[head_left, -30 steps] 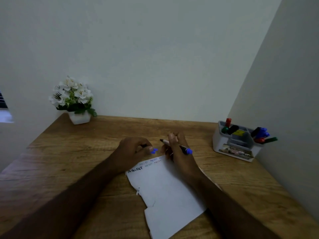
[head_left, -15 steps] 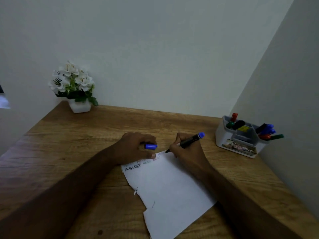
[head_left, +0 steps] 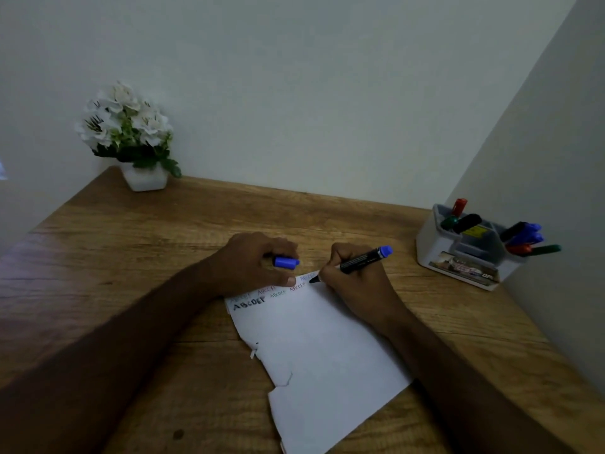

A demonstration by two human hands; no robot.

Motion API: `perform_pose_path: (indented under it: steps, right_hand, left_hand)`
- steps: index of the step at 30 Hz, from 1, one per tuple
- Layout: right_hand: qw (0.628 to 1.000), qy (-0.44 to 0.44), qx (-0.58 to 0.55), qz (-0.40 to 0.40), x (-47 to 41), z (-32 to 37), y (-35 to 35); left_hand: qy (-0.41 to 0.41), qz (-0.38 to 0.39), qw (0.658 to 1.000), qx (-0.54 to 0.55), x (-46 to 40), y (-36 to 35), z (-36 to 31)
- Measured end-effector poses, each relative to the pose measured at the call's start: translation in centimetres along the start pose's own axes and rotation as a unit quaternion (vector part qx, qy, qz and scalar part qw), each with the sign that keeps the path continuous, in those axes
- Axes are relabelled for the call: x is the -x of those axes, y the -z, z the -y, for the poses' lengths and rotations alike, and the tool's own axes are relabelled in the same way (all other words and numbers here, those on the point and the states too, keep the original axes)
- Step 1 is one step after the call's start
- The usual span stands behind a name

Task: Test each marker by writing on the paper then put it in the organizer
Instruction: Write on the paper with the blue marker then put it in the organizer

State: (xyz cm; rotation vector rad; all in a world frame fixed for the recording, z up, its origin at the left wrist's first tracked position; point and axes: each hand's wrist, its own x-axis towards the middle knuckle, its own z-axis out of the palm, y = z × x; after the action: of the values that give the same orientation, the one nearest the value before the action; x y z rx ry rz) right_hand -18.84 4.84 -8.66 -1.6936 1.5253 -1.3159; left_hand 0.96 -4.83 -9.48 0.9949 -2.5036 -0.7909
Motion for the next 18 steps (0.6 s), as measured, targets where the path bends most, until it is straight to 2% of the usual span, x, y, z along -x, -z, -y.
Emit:
perform_pose_path:
  steps: [18]
  right_hand:
    - [1.0, -0.001, 0.012, 0.005, -0.1, -0.06, -0.12]
  left_hand:
    - [-0.001, 0.002, 1.0, 0.004, -0.02, -0.08, 0.1]
